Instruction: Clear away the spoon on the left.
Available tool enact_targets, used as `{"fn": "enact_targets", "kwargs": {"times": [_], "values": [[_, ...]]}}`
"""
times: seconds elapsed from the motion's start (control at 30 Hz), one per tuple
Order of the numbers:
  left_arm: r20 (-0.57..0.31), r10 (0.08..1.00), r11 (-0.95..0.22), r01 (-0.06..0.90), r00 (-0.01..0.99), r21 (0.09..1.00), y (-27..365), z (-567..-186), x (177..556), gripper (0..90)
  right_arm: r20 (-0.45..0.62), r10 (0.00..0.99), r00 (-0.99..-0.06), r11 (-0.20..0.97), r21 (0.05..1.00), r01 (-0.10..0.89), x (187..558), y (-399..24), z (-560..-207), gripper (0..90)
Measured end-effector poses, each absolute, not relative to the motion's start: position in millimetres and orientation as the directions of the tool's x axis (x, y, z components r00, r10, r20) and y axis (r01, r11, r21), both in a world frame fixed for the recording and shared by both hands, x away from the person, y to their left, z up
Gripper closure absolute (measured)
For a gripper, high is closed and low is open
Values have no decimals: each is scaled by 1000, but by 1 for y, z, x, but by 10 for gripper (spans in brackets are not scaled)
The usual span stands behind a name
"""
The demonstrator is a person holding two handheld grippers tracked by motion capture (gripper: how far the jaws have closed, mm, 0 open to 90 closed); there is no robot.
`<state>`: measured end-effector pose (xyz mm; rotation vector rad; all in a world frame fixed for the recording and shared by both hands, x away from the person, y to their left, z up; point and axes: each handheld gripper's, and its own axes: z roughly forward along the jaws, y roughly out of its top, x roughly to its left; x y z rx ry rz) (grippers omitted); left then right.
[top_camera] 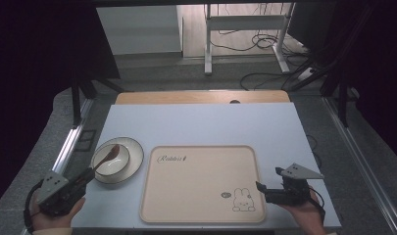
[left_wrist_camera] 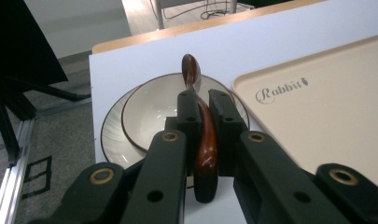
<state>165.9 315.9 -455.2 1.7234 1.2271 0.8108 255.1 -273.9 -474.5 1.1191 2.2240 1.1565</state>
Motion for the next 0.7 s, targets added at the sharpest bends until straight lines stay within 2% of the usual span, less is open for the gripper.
{"fn": "enact_targets", "kwargs": {"times": [0.7], "values": [[15, 944, -142, 366, 329, 920, 310, -447, 163, 846, 13, 799, -601, 338, 816, 469, 255, -275, -474, 123]]}}
